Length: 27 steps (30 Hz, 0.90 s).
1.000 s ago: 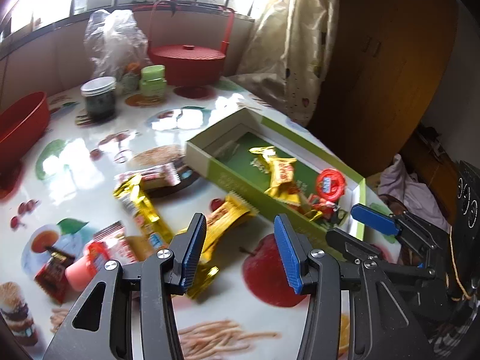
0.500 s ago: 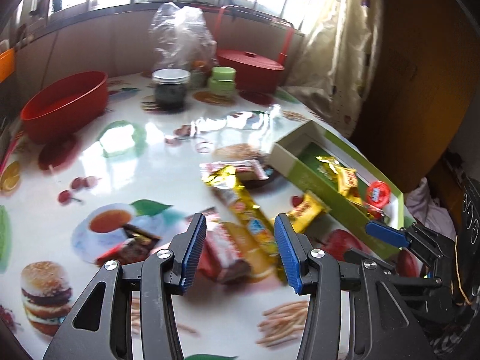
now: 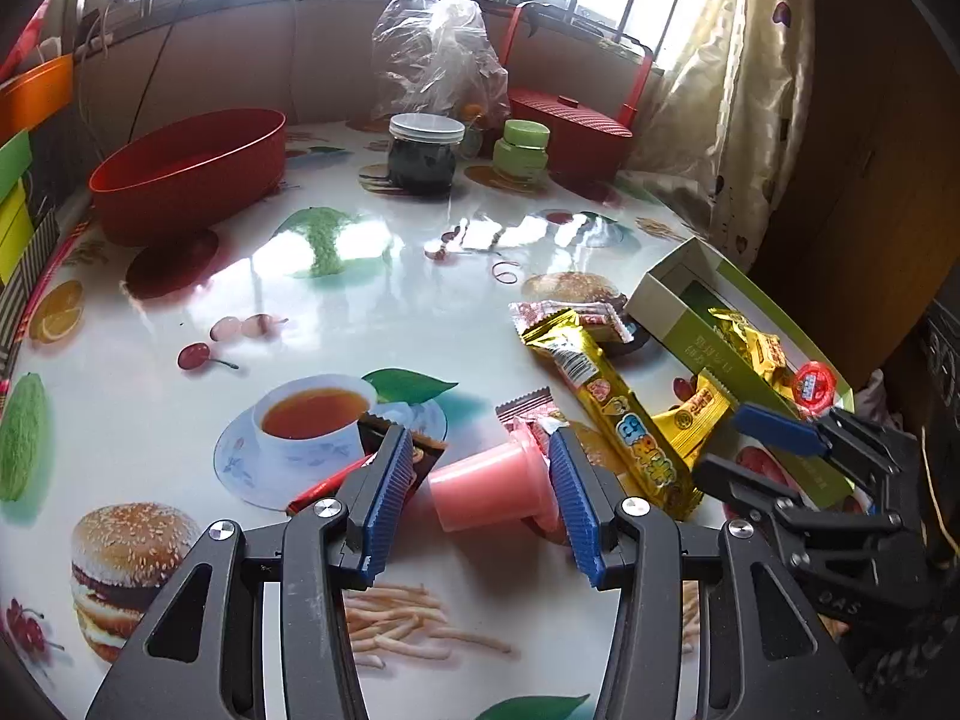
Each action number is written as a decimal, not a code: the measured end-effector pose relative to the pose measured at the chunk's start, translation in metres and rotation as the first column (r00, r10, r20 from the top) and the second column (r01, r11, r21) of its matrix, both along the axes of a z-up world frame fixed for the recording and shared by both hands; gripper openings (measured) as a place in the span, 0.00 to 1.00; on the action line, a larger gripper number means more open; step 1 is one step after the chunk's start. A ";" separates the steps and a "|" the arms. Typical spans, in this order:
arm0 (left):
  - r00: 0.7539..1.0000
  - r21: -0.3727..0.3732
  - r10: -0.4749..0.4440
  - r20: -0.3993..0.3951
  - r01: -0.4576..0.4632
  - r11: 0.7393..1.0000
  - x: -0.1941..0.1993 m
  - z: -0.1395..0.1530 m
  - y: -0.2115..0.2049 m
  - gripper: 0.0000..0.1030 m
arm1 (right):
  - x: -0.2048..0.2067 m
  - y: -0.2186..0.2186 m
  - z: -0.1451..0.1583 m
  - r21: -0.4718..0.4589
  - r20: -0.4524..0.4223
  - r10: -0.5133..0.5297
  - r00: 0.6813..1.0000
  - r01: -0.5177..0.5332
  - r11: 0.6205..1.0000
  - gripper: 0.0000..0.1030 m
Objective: Organize snacks
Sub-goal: 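Withdraw both grippers from the box toward the remaining snacks, then grasp the pink jelly cup with the left gripper while the right grasps the gold stick bar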
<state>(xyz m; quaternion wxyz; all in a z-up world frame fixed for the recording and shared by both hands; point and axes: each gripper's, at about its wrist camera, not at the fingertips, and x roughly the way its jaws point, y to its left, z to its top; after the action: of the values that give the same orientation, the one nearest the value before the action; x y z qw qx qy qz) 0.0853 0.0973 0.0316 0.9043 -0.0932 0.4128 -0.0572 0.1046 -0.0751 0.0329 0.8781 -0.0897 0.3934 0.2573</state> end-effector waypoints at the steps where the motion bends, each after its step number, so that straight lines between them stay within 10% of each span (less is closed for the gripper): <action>1: 1.000 -0.001 -0.002 -0.003 0.002 1.000 0.000 -0.001 0.000 0.47 | 0.002 0.003 -0.001 -0.004 -0.002 0.004 1.000 -0.004 1.000 0.50; 23: 0.992 -0.049 -0.105 -0.069 0.101 0.994 -0.003 -0.016 -0.005 0.48 | 0.030 0.046 -0.023 -0.128 -0.006 0.049 0.999 -0.050 0.990 0.50; 27: 0.990 -0.048 -0.119 -0.073 0.116 0.992 -0.010 -0.016 -0.007 0.48 | 0.031 0.046 -0.024 -0.114 -0.011 0.053 0.999 -0.054 0.992 0.38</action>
<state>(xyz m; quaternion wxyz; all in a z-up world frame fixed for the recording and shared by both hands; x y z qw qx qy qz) 0.0748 0.0903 0.0156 0.8809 -0.0905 0.4500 -0.1156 0.1356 -0.0295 0.0088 0.8628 -0.1494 0.4083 0.2582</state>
